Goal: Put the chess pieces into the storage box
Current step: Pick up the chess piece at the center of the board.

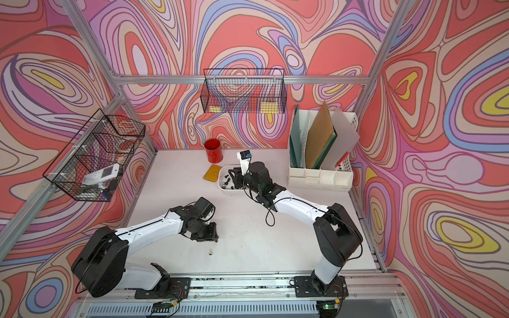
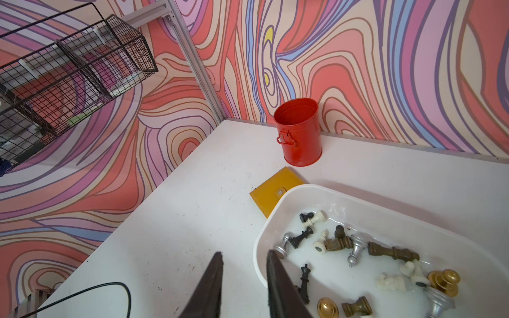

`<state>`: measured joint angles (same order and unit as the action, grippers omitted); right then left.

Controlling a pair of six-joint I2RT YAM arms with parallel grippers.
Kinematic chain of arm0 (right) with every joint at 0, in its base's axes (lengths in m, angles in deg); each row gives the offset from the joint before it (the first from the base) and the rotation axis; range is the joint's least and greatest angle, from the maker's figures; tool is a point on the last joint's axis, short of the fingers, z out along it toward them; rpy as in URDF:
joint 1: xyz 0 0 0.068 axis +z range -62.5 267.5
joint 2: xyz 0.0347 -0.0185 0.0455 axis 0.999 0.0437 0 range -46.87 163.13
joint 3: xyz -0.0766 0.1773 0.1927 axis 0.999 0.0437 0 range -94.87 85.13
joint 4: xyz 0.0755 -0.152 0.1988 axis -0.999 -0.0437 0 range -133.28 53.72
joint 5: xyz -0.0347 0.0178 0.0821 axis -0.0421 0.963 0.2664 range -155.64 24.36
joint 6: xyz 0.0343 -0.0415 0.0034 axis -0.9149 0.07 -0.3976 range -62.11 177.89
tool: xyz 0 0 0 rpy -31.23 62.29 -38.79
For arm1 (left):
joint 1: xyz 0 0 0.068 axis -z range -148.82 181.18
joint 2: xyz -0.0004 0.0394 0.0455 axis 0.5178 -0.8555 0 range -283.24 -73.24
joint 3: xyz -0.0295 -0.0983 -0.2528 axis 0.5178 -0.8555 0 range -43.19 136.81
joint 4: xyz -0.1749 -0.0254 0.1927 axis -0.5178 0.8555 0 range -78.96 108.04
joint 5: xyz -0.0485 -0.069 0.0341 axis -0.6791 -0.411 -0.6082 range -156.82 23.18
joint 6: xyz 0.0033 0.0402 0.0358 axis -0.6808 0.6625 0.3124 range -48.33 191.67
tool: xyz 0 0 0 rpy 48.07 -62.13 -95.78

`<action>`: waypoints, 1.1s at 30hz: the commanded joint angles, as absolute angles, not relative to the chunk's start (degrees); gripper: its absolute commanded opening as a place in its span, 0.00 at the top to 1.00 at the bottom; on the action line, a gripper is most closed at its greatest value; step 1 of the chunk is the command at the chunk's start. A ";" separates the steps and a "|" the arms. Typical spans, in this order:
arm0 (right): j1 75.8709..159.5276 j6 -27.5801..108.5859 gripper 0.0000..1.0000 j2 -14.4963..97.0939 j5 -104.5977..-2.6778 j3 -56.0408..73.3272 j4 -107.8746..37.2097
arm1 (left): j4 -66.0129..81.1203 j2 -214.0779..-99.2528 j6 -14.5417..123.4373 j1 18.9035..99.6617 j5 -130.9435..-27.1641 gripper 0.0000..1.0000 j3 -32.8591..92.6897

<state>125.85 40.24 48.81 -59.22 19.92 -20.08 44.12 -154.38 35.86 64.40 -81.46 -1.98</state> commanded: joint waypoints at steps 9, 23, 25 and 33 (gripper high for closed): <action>126.17 39.84 0.71 47.35 -60.00 20.80 -20.74 | 42.00 -156.67 36.95 65.11 -78.87 0.65 -0.67; 126.17 39.88 0.71 47.79 -60.19 20.52 -21.25 | 45.51 -162.50 39.37 66.95 -73.61 0.69 0.93; 126.21 39.96 0.70 47.97 -60.28 20.39 -21.33 | 45.44 -162.48 39.41 67.08 -73.58 0.72 0.89; 126.17 39.78 0.71 48.82 -59.81 19.67 -21.96 | 45.45 -162.48 38.76 67.31 -70.75 0.65 1.14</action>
<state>125.85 40.19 48.79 -59.77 20.49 -21.04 42.78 -160.37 38.48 67.35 -74.99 1.83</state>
